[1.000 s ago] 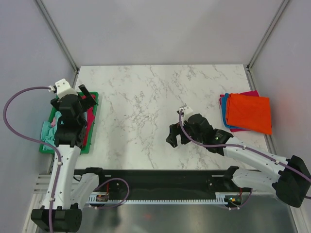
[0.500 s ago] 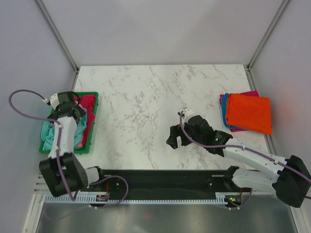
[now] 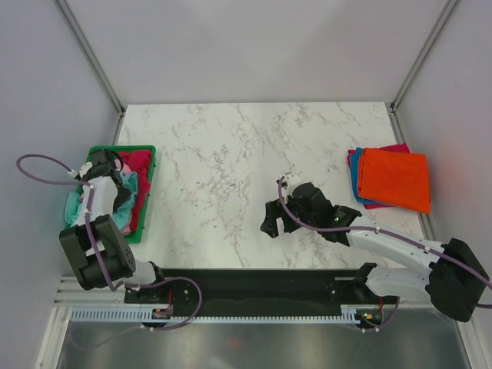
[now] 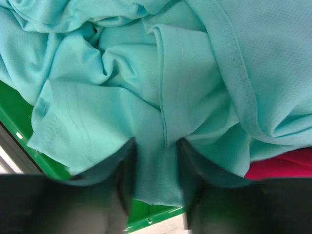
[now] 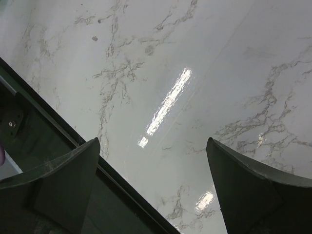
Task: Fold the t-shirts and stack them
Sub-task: Grab the tshirt from the pile, then move the tshirt to the center of the board, then flatten the tshirt out
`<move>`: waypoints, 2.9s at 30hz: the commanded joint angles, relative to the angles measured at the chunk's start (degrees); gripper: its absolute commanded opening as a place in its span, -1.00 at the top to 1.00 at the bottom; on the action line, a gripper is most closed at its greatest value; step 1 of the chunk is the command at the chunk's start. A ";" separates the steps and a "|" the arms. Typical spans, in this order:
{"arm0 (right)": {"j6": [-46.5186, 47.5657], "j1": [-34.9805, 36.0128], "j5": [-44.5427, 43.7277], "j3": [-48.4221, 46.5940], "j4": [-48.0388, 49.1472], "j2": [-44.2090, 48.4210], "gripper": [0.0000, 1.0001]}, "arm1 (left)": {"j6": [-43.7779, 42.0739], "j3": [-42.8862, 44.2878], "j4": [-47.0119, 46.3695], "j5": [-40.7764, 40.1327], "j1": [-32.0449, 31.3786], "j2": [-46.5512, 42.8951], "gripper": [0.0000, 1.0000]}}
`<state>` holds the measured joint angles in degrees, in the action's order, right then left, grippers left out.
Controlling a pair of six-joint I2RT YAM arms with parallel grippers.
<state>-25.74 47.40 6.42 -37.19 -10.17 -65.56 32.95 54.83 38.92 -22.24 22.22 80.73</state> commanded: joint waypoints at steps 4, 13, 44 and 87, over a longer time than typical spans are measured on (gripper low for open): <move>-1.25 0.06 0.88 0.10 2.44 0.69 -0.96 | 1.94 1.59 0.28 -3.59 0.55 -6.45 0.46; -1.33 0.06 0.00 -1.30 1.48 0.87 -0.96 | 5.10 24.51 3.90 5.75 0.20 -18.68 0.96; -3.44 0.06 -19.45 -6.84 -16.21 21.20 -0.96 | -4.12 26.56 3.35 10.05 -61.15 -4.69 -0.86; 4.38 -0.29 -18.62 -18.36 -5.73 -26.74 -0.70 | -8.16 8.45 5.47 -7.64 -32.15 -3.65 -0.65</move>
<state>-21.37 47.24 -10.02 -56.38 -15.88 -98.06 26.44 59.42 46.50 -27.94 -10.28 76.79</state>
